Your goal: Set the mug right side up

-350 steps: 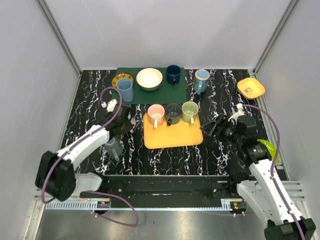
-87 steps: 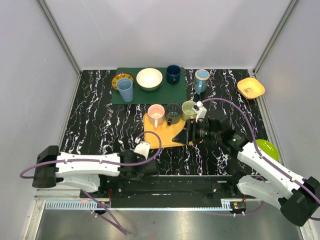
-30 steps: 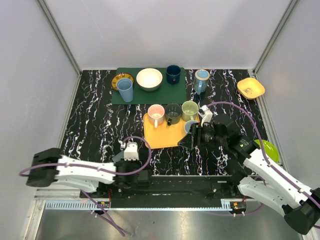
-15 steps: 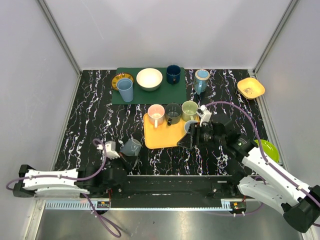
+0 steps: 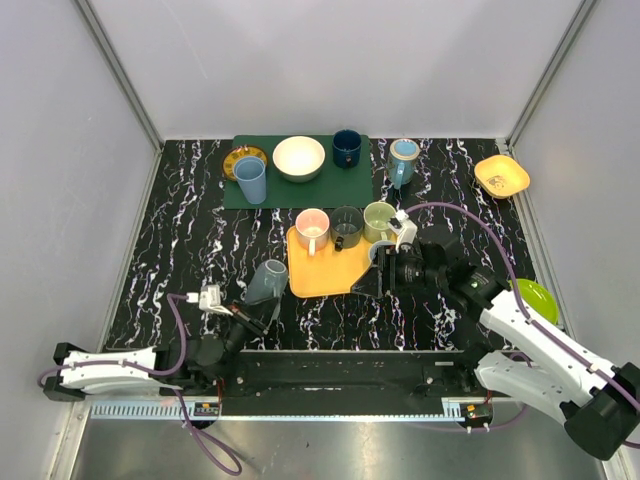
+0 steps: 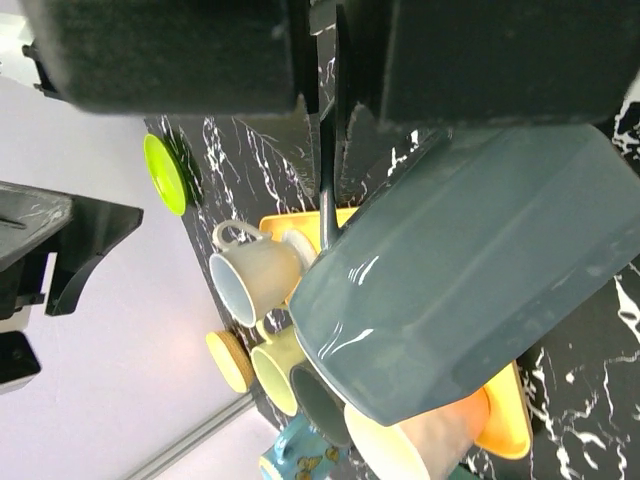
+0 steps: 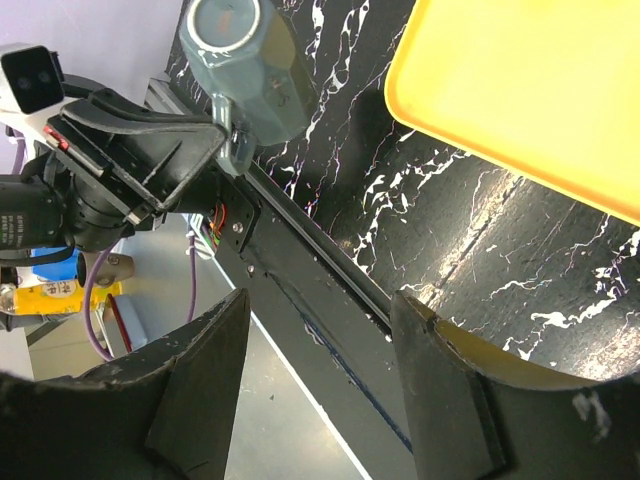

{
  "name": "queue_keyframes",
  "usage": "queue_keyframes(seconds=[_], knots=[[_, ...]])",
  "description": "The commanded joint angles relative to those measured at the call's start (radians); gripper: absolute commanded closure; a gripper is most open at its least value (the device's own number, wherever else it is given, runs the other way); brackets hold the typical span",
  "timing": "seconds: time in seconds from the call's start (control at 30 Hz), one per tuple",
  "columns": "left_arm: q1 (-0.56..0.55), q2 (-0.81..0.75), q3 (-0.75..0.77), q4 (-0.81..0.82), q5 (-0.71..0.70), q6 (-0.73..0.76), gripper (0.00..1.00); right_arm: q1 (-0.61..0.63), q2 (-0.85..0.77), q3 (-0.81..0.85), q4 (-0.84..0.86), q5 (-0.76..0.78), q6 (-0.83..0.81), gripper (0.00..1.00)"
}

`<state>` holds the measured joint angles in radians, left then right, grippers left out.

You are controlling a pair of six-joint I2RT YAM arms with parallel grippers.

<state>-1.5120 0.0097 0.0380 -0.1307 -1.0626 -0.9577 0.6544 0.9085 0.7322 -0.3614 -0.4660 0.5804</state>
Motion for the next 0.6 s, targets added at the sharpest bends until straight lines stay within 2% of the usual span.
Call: queue_keyframes(seconds=[0.0, 0.1, 0.2, 0.27, 0.4, 0.57], knots=[[0.007, -0.051, -0.11, 0.276, -0.097, 0.166, 1.0, 0.005, 0.007, 0.015, 0.042, -0.025, -0.01, 0.36], [0.027, -0.076, -0.156, 0.368, -0.151, 0.215, 1.0, 0.005, 0.015, 0.015, 0.047, -0.029, -0.011, 0.36], [0.076, -0.094, -0.162, 0.313, -0.192, 0.171, 1.0, 0.004, 0.017, 0.012, 0.045, -0.026, -0.013, 0.36], [0.114, -0.099, -0.158, 0.209, -0.16, 0.101, 1.0, 0.005, 0.017, 0.009, 0.049, -0.026, -0.014, 0.36], [0.212, -0.074, -0.187, 0.19, -0.028, -0.016, 1.0, 0.004, 0.038, 0.01, 0.056, -0.039, -0.014, 0.36], [0.248, -0.016, -0.188, 0.388, 0.085, 0.062, 1.0, 0.016, 0.079, 0.042, 0.067, -0.046, -0.014, 0.36]])
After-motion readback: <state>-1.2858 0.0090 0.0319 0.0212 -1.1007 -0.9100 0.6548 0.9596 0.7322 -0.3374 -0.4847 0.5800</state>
